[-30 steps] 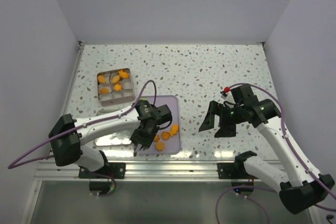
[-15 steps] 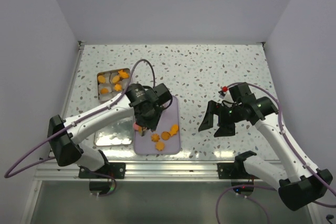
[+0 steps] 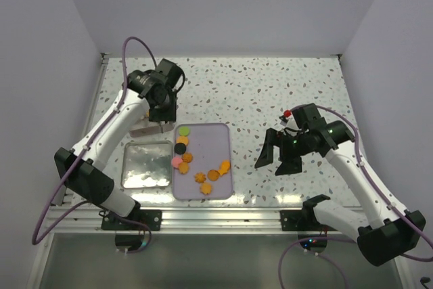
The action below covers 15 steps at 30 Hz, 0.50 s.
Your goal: Pack the cookies
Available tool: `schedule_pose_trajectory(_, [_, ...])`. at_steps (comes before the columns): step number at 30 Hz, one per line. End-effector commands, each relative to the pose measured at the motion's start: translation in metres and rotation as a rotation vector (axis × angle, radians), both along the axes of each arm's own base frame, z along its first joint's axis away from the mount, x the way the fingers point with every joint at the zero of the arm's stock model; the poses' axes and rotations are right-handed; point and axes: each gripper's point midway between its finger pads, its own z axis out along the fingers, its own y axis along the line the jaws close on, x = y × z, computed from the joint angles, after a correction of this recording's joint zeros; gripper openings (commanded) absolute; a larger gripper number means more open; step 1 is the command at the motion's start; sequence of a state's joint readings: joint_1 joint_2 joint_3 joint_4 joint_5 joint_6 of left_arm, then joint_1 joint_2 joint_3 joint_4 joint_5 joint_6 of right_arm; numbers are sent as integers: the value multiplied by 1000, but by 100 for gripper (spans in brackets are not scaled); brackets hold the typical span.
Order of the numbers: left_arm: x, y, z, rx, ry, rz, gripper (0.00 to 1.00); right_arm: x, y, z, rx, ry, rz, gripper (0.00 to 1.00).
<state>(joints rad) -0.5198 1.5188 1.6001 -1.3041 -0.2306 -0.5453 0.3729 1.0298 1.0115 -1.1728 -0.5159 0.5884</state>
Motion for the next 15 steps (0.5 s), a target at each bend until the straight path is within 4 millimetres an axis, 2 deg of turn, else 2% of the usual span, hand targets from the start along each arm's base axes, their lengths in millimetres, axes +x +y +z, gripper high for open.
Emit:
schedule_pose_trajectory(1, [23,26,7,61,-28,28,41,10,5,17,32,-71,30,90])
schedule_pose_trajectory(8, [32,41,-26,55,20,61,42,11,6,16,25,-67,38,90])
schedule_pose_trajectory(15, [44,36,-37,38,9,49,45,11,5,15,20,-56,40,90])
